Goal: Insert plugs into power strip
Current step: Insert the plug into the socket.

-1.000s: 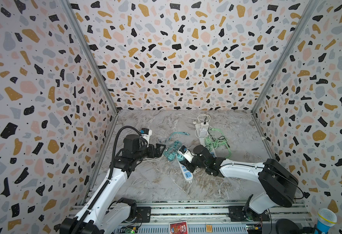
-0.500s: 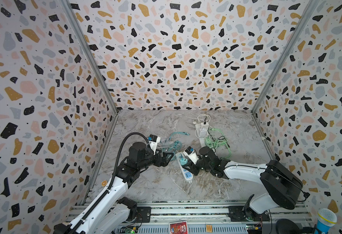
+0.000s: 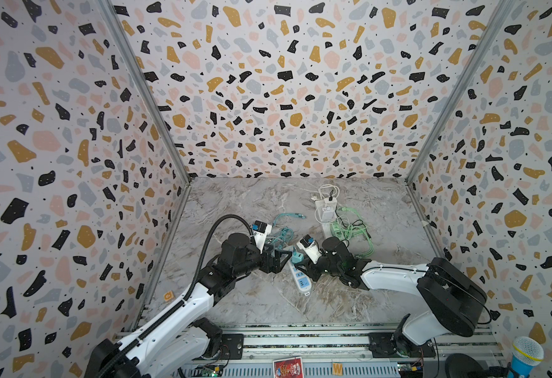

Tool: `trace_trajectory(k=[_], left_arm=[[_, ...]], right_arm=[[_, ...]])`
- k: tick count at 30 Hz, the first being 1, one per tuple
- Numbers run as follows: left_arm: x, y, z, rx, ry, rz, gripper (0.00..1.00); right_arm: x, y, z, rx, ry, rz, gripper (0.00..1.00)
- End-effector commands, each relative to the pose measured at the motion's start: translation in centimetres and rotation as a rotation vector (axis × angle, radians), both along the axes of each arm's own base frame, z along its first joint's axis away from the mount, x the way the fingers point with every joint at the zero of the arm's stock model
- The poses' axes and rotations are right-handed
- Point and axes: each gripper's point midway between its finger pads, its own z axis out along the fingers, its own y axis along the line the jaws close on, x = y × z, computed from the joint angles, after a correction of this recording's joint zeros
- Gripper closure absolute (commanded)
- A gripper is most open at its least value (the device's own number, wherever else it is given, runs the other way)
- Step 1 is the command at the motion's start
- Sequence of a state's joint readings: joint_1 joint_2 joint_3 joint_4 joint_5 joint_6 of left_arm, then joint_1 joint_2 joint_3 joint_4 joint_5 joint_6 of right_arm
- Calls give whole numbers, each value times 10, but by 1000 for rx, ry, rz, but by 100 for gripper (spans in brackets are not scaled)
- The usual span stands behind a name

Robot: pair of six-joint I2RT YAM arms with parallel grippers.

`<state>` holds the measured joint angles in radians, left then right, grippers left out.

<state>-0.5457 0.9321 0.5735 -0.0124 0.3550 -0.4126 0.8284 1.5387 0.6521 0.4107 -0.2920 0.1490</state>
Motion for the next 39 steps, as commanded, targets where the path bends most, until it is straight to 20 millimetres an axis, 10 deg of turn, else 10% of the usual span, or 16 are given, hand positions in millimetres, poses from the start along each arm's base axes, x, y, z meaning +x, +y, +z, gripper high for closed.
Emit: trace_trajectory(k=[1,12,39], left_arm=[[20,8,26,-20,-79,107,5],[48,34,26,-75,-32,370,4],[28,50,40,-135,-71,389,2]], right_arm=[[19,-1,8,17,-48,-83,90],[24,6,7,16,-54,-239,89],[40,22,-16,-16,-25,-484,89]])
